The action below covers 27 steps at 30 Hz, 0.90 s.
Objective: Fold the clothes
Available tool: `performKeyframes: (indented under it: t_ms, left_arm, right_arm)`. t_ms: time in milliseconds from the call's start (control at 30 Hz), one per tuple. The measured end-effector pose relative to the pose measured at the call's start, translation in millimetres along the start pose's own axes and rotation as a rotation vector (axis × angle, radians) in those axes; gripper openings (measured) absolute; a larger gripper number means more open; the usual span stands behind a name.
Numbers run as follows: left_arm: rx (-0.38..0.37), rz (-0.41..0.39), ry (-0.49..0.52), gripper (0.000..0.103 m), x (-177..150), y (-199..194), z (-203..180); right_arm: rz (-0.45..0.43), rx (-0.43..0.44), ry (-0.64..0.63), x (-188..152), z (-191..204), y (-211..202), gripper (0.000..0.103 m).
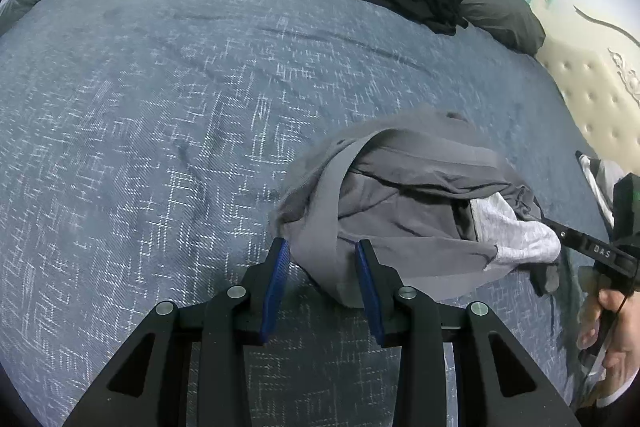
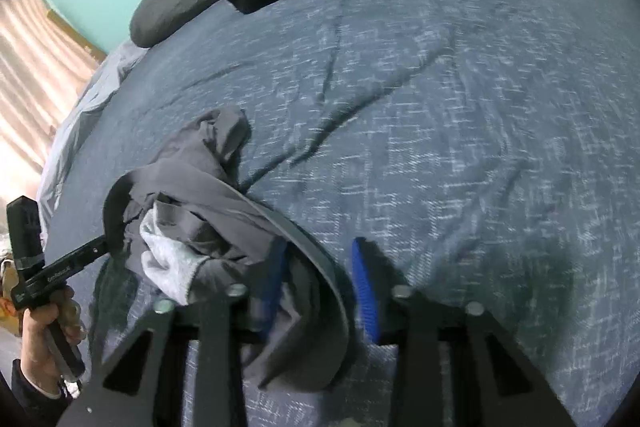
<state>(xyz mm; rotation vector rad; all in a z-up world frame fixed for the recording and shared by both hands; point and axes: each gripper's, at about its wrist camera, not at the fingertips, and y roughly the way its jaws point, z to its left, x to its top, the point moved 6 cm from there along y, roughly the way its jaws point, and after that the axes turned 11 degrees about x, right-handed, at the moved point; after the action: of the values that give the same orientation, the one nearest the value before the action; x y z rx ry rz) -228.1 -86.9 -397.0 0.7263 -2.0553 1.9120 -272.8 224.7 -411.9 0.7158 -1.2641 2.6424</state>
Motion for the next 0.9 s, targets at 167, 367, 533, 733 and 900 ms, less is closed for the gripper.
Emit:
performKeyframes:
  t_ms: [167, 367, 533, 733, 900]
  left_arm:
    - [0.003, 0.008, 0.011, 0.037, -0.9, 1.2, -0.1]
    - [0.009, 0.023, 0.015, 0.037, -2.0, 3.8, -0.1]
    - [0.013, 0.027, 0.024, 0.038, -3.0, 5.9, -2.6]
    - [0.021, 0.023, 0.040, 0.040, -1.7, 8.2, -7.7]
    - [0.022, 0.019, 0.063, 0.044, -1.5, 9.8, -16.8]
  right_arm:
    - [-0.038, 0.016, 0.000, 5.4, 1.9, -3.7, 0.003]
    - [-0.142, 0.048, 0.049, 19.8, -0.8, -25.6, 0.003]
    - [-0.243, 0.071, 0.109, 30.6, -8.9, -49.6, 0.003]
    - [-0.336, 0.036, 0.173, 37.5, -32.2, -75.9, 0.003]
    - [-0.362, 0.038, 0.211, 37.9, -47.5, -85.6, 0.003]
